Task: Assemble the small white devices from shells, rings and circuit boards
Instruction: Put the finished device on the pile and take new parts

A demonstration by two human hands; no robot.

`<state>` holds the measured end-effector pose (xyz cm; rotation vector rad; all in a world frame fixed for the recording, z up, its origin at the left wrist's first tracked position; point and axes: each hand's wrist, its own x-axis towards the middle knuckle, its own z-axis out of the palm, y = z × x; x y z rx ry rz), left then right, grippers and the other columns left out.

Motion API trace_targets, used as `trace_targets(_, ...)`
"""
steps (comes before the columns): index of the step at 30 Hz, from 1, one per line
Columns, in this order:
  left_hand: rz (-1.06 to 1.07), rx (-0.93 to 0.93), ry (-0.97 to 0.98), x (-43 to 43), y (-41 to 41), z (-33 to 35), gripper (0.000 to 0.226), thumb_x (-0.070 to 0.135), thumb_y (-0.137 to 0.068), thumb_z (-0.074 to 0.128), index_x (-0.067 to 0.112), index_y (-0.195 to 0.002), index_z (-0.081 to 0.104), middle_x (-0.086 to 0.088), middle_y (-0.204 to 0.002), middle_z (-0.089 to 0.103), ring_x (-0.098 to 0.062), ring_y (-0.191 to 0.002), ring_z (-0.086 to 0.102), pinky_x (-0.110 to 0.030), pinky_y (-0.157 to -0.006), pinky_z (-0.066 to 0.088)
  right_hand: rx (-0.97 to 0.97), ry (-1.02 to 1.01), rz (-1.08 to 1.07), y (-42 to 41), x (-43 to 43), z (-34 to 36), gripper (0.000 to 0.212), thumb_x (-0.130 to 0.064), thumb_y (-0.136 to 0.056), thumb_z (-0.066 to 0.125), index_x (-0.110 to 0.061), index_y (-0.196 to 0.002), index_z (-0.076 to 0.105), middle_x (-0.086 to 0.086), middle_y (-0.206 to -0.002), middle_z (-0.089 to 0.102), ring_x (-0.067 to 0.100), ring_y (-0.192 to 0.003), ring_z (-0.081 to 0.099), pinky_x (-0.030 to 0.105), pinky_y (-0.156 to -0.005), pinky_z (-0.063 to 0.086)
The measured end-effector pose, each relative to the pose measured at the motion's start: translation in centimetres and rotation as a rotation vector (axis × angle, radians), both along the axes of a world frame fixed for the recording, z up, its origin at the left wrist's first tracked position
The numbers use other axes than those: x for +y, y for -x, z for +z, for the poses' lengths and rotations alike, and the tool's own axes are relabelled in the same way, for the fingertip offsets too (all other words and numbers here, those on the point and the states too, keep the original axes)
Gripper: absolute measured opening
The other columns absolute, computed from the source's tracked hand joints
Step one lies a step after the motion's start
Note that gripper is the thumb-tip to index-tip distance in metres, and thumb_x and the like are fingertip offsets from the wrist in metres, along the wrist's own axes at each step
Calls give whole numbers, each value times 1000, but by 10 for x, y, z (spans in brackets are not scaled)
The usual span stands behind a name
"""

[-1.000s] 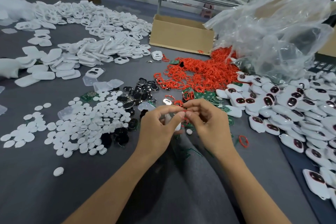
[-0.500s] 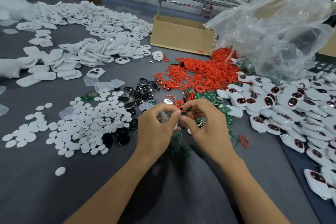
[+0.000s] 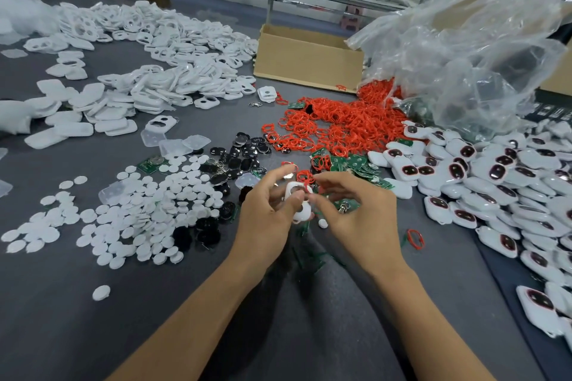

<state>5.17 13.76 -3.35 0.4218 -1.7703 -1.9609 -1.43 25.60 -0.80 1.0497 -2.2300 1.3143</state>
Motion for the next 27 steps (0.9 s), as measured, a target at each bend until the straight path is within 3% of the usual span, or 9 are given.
trace_targets(6,-98,-6,-183,2,-5,3,21,10,-97,56,13,-113,68,-5,-96,76,-17,-89,69,-32,-79,60,-29,0,20,-2,-3,1,25,0,-72,77,-15,-92,75,-7,-85,73,4,-73,65,11,-72,49)
trace_targets(11,-164,-5,-343,3,-2,7,28,3,-99,47,5,-122,63,-14,-109,72,-21,-96,68,-41,-90,57,-16,-14,10,-1,-2,1,29,3,-71,76,-15,-93,76,-8,-86,73,7,-73,65,18,-73,52)
trace_targets(18,-270,37,-567,-1,-4,6,23,6,-92,55,6,-110,69,-10,-104,74,-17,-91,70,-31,-84,59,-114,-2,120,3,3,5,33,6,-71,73,-19,-93,75,-10,-88,72,3,-79,66,16,-75,51)
trace_targets(22,-275,18,-572,-1,-3,7,21,10,-92,55,3,-105,70,-12,-99,74,-17,-87,69,-28,-81,60,-131,2,110,4,3,5,31,4,-69,76,-19,-89,75,-14,-85,72,6,-77,66,19,-73,52)
trace_targets(27,-260,11,-535,-1,-2,6,18,16,-87,60,6,-89,75,-11,-91,74,-15,-82,70,-29,-79,60,-147,8,94,1,2,6,38,4,-69,77,-28,-88,73,-20,-83,71,2,-73,66,12,-71,50)
